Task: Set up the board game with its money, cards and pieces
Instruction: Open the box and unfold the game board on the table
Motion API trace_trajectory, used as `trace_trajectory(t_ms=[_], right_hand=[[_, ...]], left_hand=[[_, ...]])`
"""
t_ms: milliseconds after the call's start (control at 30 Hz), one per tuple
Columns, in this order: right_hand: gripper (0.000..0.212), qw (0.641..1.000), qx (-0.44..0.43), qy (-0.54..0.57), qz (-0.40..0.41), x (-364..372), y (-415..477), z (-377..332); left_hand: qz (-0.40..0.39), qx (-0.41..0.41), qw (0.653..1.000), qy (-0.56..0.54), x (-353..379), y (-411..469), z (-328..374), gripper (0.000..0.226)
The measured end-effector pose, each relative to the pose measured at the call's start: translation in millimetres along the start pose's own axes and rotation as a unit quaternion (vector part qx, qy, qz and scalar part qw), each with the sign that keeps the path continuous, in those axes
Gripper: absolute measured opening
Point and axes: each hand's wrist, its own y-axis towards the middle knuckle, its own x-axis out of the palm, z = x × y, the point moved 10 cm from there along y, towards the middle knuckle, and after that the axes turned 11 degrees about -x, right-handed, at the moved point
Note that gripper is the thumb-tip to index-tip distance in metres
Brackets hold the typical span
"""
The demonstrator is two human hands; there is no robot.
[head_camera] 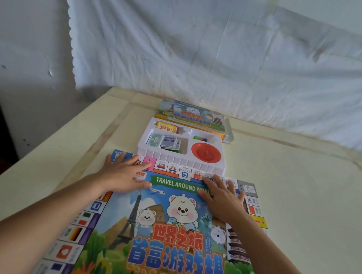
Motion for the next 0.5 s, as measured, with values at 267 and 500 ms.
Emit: trace_trajectory(t_ms=[267,500], right_hand=[[0.054,1.0,0.007,0.016,0.014,-5.4,22.8,5.6],[0.053,1.0,-0.01,0.002,0.01,-0.9,0.3,-2.6]], left_hand=[[0.009,0.001,1.0,-0.02,-7.6,20.8,1.3,0.085],[0.005,0.003,0.999,-0.036,2.2,-1.0,1.8,0.089]])
